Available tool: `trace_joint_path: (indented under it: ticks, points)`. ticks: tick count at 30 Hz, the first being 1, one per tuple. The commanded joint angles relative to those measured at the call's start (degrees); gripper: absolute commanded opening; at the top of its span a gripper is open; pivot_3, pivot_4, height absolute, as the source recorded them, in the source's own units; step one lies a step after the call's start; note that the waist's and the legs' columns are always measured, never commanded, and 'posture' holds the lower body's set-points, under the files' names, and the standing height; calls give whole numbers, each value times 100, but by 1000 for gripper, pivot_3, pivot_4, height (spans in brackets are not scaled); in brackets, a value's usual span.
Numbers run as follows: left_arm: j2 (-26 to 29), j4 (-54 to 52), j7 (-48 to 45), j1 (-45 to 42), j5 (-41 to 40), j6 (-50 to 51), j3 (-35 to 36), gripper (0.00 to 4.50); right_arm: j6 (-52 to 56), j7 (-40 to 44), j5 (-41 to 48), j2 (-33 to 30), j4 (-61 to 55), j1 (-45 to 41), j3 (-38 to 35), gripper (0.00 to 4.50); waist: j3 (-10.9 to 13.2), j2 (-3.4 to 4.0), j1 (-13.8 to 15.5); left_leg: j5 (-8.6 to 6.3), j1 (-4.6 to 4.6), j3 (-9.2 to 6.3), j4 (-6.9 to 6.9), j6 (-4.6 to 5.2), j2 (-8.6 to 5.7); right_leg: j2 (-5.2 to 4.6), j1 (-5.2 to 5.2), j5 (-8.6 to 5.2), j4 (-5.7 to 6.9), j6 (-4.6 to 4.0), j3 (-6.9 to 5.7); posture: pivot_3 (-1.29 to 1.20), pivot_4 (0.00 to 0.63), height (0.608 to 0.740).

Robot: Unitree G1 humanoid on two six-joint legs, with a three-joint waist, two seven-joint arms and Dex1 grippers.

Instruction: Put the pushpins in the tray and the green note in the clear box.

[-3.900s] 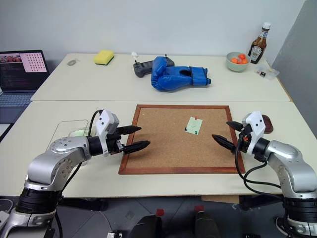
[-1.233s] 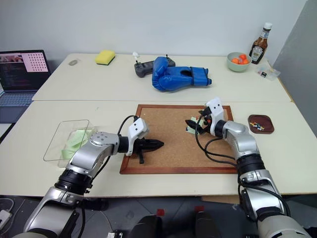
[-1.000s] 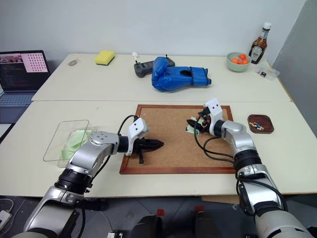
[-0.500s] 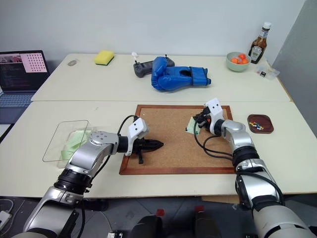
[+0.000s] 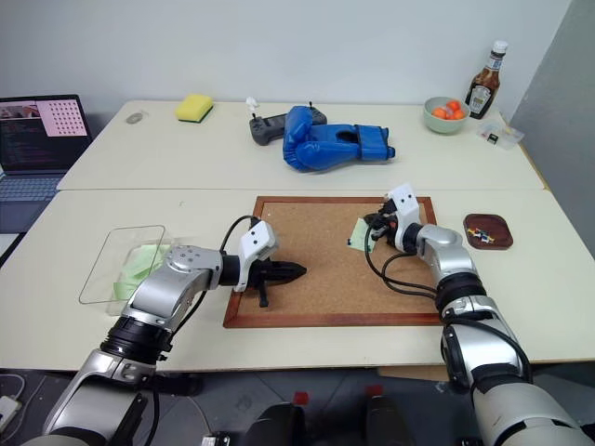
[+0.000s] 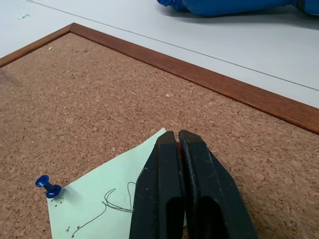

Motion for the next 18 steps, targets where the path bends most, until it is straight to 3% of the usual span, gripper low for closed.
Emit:
trace_joint_path:
  ticks: [1,12,18]
  points:
    - [56,322,101,92,398,307,-365,0,-226,185,81,-86,-608,-9,-92,30,-3,4,-7,0,0,0,0,0,0,0,0,0,1,0,0,0,150,740]
    - [-1,412,75,17,459,352,-500,0,170,12,144,-237,-1704,476,-174,30,-16,25,-7,0,30,-8,2,1,-1,1,34,3,2,4,-5,0,150,740]
    - [-6,277,47,90,430,434,-564,0,890,-877,174,-549,-2731,806,-668,30,-18,29,7,0,29,-9,2,1,-2,0,35,3,1,4,-4,0,150,740]
